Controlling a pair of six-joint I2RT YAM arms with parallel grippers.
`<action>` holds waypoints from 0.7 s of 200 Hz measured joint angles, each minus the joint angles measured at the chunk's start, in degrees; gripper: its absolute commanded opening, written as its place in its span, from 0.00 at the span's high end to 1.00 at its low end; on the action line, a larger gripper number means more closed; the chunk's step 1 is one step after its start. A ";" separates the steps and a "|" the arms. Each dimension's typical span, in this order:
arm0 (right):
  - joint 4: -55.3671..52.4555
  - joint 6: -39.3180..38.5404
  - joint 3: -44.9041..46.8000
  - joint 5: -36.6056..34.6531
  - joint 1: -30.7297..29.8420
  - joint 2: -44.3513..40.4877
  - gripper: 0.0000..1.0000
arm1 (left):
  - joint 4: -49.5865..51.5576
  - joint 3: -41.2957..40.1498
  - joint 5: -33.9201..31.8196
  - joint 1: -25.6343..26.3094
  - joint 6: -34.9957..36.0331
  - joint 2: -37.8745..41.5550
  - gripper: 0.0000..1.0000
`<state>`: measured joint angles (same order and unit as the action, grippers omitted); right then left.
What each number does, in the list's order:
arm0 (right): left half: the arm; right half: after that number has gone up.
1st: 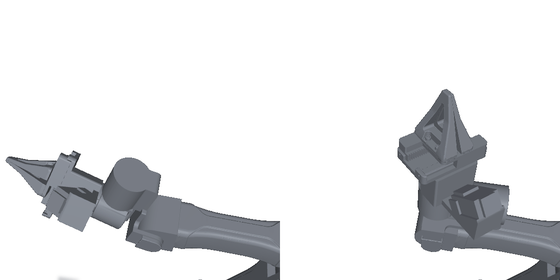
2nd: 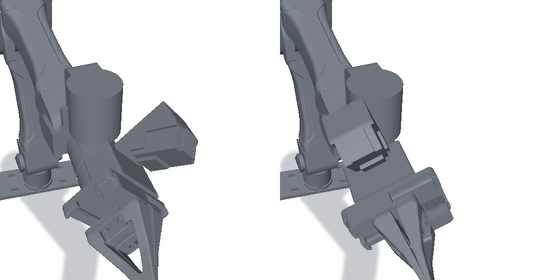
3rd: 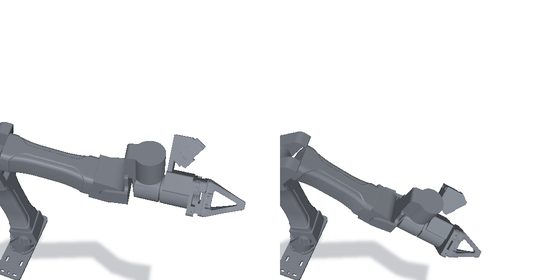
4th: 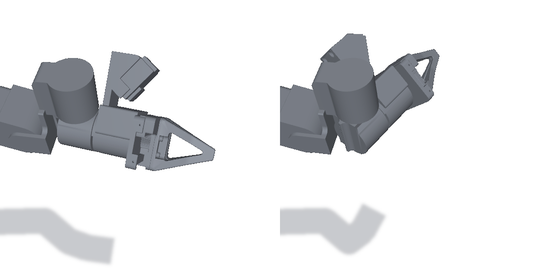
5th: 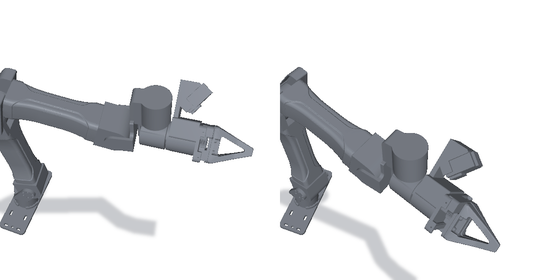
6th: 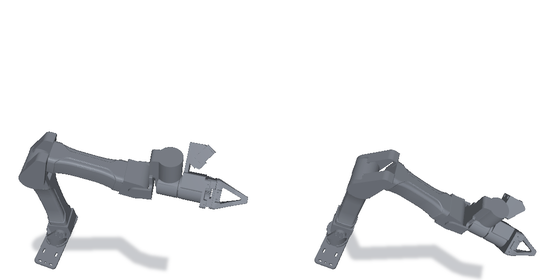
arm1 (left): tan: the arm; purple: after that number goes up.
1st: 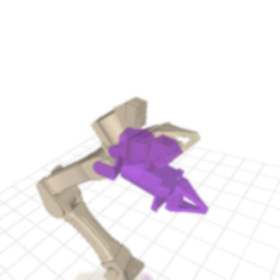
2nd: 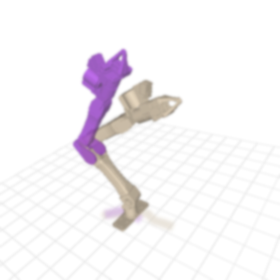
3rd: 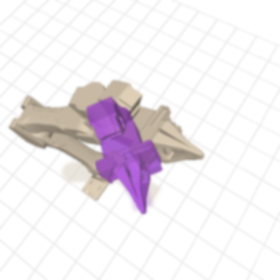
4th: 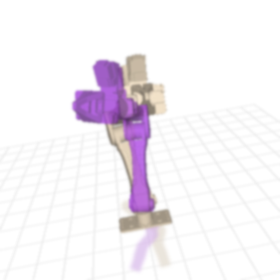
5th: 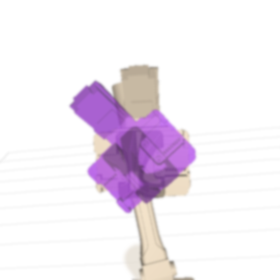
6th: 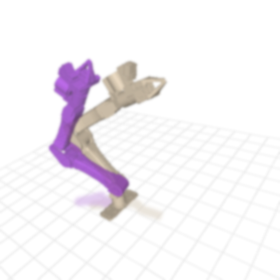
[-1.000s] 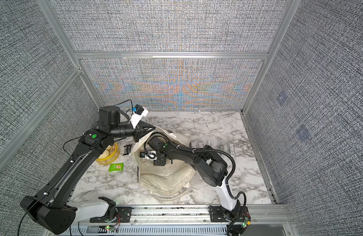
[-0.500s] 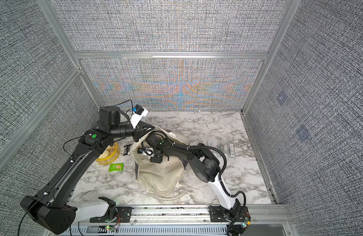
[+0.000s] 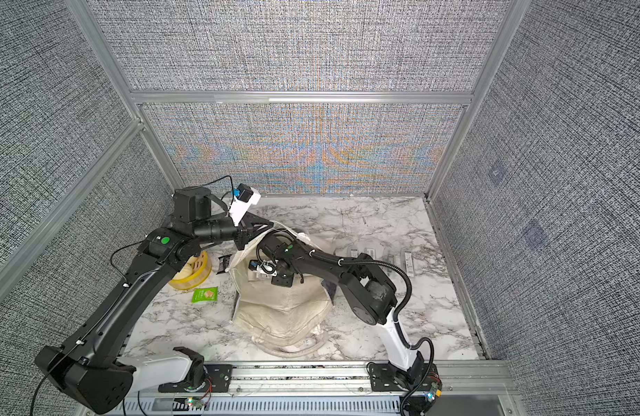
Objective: Take out the compass set from the canvas bag
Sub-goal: Pick up the compass set from the canvas bag.
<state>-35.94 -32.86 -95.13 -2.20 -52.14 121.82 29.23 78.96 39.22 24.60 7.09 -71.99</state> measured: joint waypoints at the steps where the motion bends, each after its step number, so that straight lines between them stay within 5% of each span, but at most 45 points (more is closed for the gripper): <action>1: 0.00 0.04 0.02 0.02 0.00 0.00 0.49 | 0.00 0.00 0.00 0.00 0.00 -0.02 1.00; 93: -1.55 7.56 -8.04 3.87 0.13 7.02 0.38 | 0.09 0.00 -1.64 -0.04 0.02 -0.15 1.00; 140: -2.29 9.33 -8.57 3.63 0.13 7.06 0.48 | 0.04 0.00 -1.62 -0.04 0.02 -0.15 1.00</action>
<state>-38.24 -23.53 -103.70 1.43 -52.01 128.88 29.28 78.96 37.60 24.56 7.11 -72.14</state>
